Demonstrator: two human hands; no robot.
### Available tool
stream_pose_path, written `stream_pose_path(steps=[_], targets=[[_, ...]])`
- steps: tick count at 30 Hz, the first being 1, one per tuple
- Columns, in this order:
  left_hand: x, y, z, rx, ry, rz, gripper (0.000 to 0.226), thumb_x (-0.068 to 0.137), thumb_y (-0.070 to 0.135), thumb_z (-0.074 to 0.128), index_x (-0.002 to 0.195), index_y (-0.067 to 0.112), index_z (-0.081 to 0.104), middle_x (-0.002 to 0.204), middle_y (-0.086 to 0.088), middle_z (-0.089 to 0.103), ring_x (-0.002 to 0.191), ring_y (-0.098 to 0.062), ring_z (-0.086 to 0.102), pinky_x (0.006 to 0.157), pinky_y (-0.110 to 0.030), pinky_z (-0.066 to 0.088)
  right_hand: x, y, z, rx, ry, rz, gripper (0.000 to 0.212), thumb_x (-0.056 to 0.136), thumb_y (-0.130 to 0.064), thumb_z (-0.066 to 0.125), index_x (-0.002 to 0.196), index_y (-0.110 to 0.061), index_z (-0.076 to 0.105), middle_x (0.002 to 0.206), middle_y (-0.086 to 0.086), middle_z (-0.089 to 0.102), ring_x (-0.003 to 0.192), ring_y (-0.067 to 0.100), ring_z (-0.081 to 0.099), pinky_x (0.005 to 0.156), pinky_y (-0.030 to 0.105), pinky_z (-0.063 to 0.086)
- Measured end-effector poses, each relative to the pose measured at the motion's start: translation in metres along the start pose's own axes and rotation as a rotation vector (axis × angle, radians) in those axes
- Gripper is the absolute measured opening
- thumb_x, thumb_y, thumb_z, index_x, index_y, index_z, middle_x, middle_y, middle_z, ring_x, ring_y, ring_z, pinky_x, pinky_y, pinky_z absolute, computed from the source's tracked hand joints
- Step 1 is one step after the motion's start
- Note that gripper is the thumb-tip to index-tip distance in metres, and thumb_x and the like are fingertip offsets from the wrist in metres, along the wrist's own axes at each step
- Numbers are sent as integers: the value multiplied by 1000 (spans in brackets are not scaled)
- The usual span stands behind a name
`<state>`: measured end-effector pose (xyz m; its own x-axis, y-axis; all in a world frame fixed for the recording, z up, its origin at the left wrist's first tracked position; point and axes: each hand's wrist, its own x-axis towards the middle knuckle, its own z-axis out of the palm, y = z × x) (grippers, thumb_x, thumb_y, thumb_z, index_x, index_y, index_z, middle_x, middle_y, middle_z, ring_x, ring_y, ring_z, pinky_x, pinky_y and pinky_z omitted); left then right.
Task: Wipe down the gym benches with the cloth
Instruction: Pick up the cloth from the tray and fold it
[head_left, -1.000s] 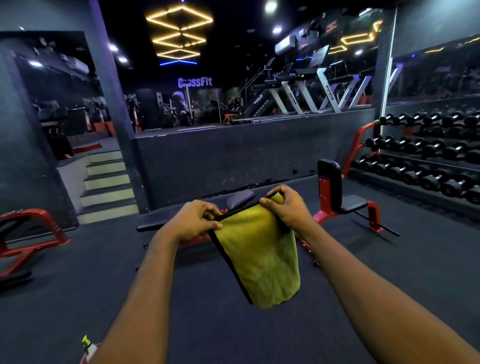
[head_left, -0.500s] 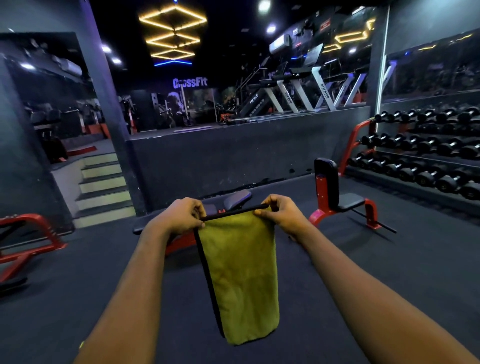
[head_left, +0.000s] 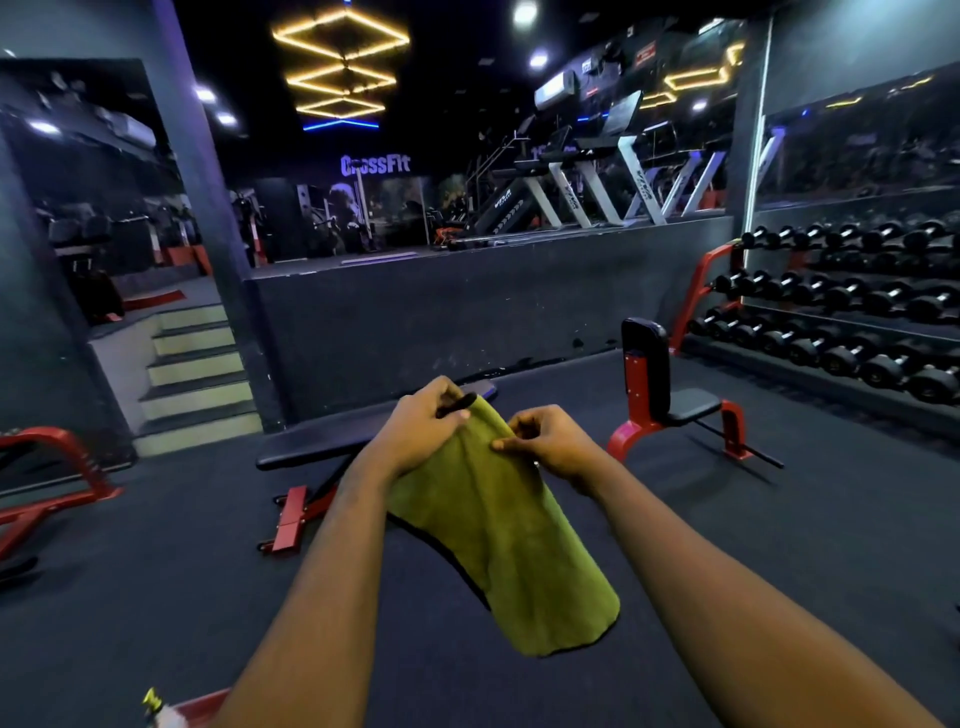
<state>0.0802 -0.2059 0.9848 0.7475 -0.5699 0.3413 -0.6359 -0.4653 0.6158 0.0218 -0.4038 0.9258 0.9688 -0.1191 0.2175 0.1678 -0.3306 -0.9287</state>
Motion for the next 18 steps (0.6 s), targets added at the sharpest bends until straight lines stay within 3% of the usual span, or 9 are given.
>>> stream_pose_path(steps=[1,3,6,10,12,15,18], targets=[[1,3,2,-2,-5,27,12,93,30,63,102,23,60,94,4,66,87,-10,60,75,-27,48,0,1,2,-6,10,-15,15,79,-27,83,82,-15,75,91,15,75,86,28,71,86,55,55],[4,7,6,64,52,93,11,93,32,63,95,21,62,79,3,65,70,-7,56,64,-25,44,-1,0,7,18,35,-47,18,79,-26,82,87,-11,76,93,15,74,93,32,70,88,53,56],[9,6,8,92,197,142,13,95,21,62,85,12,60,65,-4,59,56,-9,48,54,-24,37,-1,1,11,72,27,-30,21,81,-22,81,93,-6,74,97,17,74,89,24,70,91,49,56],[7,-3,-1,45,419,169,11,95,11,60,84,9,58,68,1,62,57,-3,52,54,-21,39,0,14,9,-41,-68,56,30,80,-28,82,94,-3,73,100,19,73,91,28,70,90,50,55],[5,-9,-12,54,528,167,11,95,13,61,85,8,58,70,3,62,59,-4,53,56,-24,40,0,22,7,-72,-75,95,25,81,-28,82,89,-5,73,92,15,73,84,21,67,85,45,56],[0,-18,-27,77,673,143,12,96,15,59,86,9,58,74,-1,65,63,-14,58,58,-32,44,-2,27,3,-131,-20,116,18,78,-31,83,78,-15,74,79,1,71,75,12,64,76,41,56],[-8,-26,-40,96,819,94,12,98,14,56,89,6,58,78,-5,66,68,-18,57,60,-30,38,-2,30,-7,-205,74,143,19,77,-34,84,79,-17,75,77,-1,71,73,11,64,67,33,55]])
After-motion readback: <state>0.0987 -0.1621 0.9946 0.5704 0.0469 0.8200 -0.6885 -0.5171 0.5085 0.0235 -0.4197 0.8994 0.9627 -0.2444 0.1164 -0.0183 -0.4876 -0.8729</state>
